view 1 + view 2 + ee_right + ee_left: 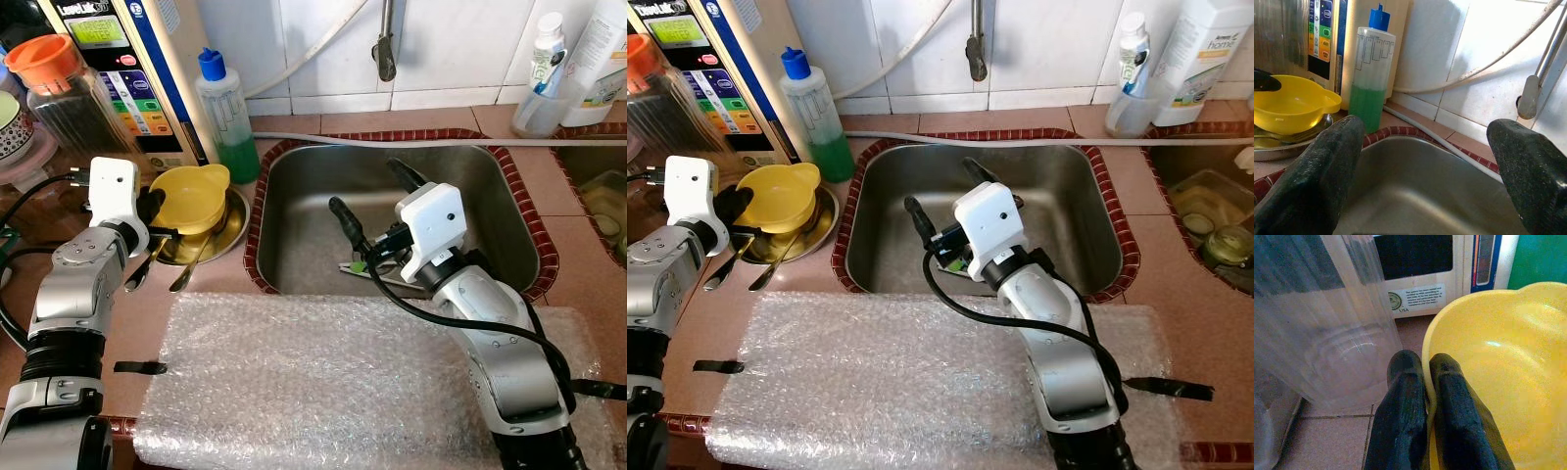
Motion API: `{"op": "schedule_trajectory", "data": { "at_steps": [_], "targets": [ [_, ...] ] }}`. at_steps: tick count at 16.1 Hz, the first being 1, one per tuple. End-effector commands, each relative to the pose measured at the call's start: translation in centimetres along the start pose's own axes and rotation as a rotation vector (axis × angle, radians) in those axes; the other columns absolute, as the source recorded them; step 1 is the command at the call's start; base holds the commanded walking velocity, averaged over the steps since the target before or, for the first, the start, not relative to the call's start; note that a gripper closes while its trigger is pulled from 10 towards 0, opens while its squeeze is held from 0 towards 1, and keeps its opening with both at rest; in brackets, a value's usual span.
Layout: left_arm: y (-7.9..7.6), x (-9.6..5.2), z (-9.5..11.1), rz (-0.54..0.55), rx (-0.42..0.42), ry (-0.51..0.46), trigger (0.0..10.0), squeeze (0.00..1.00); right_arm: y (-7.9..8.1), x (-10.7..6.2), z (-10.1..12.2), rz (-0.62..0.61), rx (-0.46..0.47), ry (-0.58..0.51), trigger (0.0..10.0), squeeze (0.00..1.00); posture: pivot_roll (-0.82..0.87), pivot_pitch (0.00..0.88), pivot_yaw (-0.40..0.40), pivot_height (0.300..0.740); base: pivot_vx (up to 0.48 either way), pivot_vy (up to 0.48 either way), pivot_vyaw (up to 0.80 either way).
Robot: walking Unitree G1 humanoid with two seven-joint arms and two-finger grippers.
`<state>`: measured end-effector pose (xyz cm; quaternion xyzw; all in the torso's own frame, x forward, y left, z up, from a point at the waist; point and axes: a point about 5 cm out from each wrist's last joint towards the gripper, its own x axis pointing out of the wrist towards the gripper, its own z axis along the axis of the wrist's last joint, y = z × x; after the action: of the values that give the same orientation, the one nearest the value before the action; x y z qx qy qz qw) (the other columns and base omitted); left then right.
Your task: Kitchen organization
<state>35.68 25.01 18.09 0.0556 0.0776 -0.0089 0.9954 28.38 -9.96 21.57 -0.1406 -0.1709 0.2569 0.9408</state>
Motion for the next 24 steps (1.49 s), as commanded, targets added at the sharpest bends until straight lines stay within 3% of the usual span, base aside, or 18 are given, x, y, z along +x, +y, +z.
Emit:
{"op": "schedule_trajectory", "data": {
  "at_steps": [1,3,6,7,10,12,16,17,18,19,21,24],
  "targets": [
    [0.9,-0.3,-0.2,0.041,0.008,0.007,0.0,0.0,0.3,0.2,0.3,0.017,0.014,-0.019,10.0,0.0,-0.23,0.154,0.135,0.74,0.0,0.0,0.0],
    [0.8,-0.4,1.5,0.062,-0.024,-0.122,0.0,0.0,0.1,0.5,0.5,0.006,0.04,-0.035,10.0,0.0,-0.23,0.152,0.135,0.74,0.0,0.0,0.0],
    [-1.2,-1.0,3.1,0.018,-0.061,-0.287,0.0,0.0,-0.1,1.0,0.9,-0.005,0.107,-0.053,10.0,0.0,-0.23,0.15,0.135,0.74,0.0,0.0,0.0],
    [-2.2,-1.4,3.1,0.005,-0.05,-0.329,0.0,0.0,-0.4,1.4,1.0,-0.018,0.147,-0.058,10.0,0.0,-0.23,0.151,0.136,0.74,0.0,0.0,0.0],
    [-2.9,-2.3,3.6,0.019,-0.018,-0.428,0.0,0.0,-1.3,2.0,1.2,-0.054,0.247,-0.067,10.0,0.0,-0.22,0.152,0.133,0.74,0.0,0.0,0.0],
    [-4.1,-3.3,4.0,0.003,0.08,-0.51,0.0,0.0,-1.9,2.6,1.4,-0.087,0.379,-0.08,10.0,0.0,-0.22,0.149,0.131,0.74,0.0,0.0,0.0],
    [-6.3,-3.8,4.3,-0.084,0.115,-0.559,0.0,0.0,-1.0,3.4,1.6,-0.039,0.459,-0.077,10.0,0.0,-0.21,0.143,0.127,0.74,0.0,0.0,0.0],
    [-7.5,-4.0,4.2,-0.134,0.139,-0.576,0.0,0.0,-0.5,3.7,1.8,-0.011,0.505,-0.072,10.0,0.0,-0.21,0.14,0.126,0.74,0.0,0.0,0.0],
    [-7.5,-4.0,4.2,-0.134,0.139,-0.576,0.0,0.0,-0.5,3.7,1.8,-0.011,0.505,-0.072,10.0,0.0,-0.21,0.14,0.126,0.74,0.0,0.0,0.0],
    [-8.7,-4.2,4.2,-0.169,0.147,-0.593,0.0,0.0,0.0,4.0,1.7,0.006,0.572,-0.057,10.0,0.0,-0.22,0.138,0.125,0.74,0.0,0.0,0.0],
    [-9.9,-4.5,4.2,-0.212,0.131,-0.612,0.0,0.0,0.9,4.3,1.6,0.045,0.604,-0.04,10.0,0.0,-0.22,0.137,0.126,0.74,0.0,0.0,0.0],
    [-10.8,-4.8,4.3,-0.246,0.122,-0.628,0.0,0.0,1.2,4.8,1.5,0.028,0.648,-0.025,10.0,0.0,-0.2,0.145,0.109,0.74,0.0,0.0,0.0]
  ]
}}
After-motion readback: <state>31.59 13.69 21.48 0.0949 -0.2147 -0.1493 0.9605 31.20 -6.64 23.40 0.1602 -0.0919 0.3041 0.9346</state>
